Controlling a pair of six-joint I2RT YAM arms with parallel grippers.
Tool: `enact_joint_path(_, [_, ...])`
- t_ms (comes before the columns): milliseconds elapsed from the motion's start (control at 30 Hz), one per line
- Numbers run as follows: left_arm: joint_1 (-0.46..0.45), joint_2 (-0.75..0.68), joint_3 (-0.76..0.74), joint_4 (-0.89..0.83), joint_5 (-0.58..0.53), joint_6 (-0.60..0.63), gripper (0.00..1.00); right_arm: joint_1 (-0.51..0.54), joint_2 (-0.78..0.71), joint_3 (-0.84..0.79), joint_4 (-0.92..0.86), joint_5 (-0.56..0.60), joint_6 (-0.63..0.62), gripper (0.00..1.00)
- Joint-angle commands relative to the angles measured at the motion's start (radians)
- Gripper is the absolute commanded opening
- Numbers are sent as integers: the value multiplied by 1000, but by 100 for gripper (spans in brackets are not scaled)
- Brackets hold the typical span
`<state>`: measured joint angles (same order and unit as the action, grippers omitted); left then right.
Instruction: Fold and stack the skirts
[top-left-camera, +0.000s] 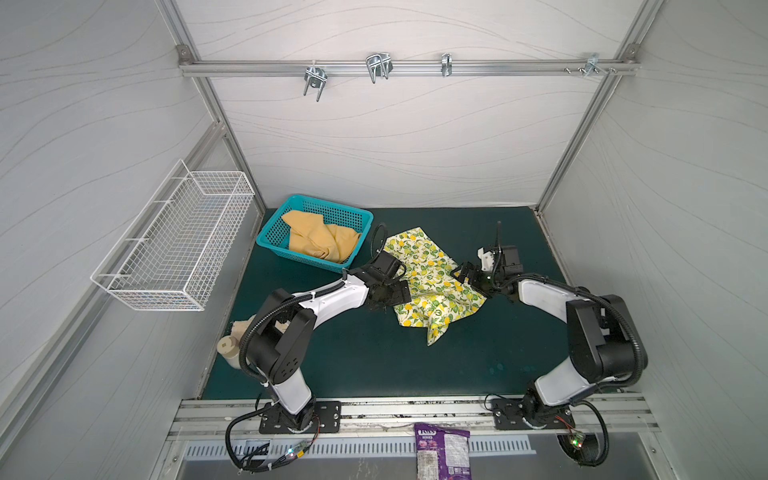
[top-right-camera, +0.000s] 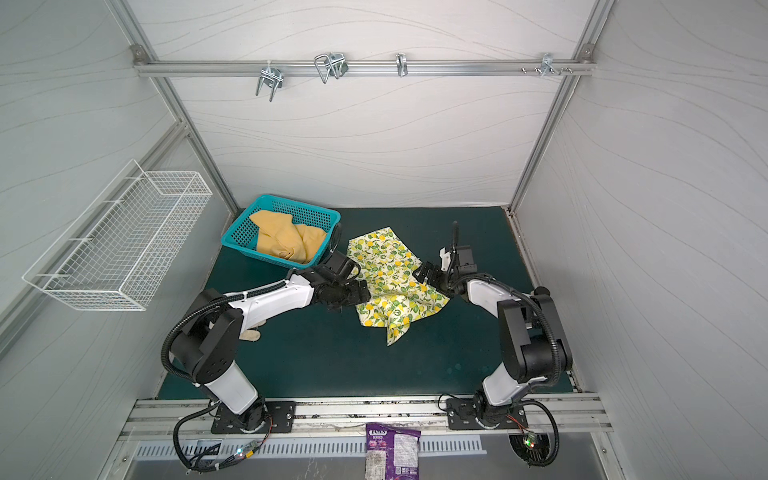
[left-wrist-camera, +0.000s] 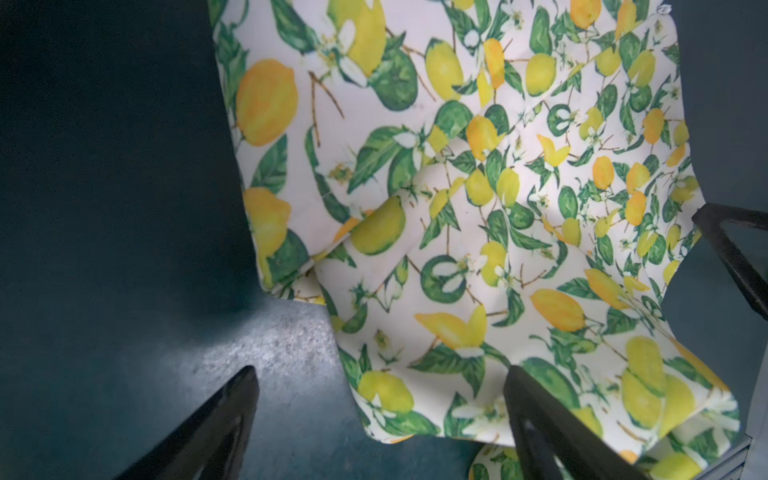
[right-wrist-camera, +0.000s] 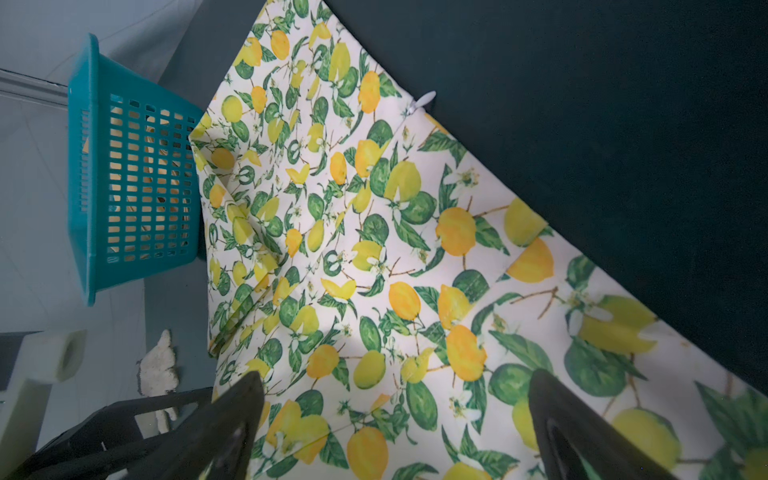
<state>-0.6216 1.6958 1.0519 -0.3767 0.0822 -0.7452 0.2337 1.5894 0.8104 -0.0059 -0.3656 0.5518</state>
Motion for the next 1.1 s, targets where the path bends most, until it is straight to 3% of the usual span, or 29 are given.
enact_joint_path(0, [-1,63,33,51,1,-16,91,7,22,-5,24,-11,1,99])
enact_joint_path(200, [0,131,83,64,13,-17,80,7,35,-16,29,-9,-3,99])
enact_joint_path(467, [22,195,185,30,21,18,26,7,55,-41,42,2,6,99])
enact_joint_path(733, [52,285,455,-162,-41,158,17,12,56,-85,58,9,56,99])
enact_joint_path(933, [56,422,782,-343,-101,294,18,50,39,-175,124,14,157,99])
enact_joint_path(1067, [38,531,1027,-448,-133,364,19,138,4,-251,177,50,247,99])
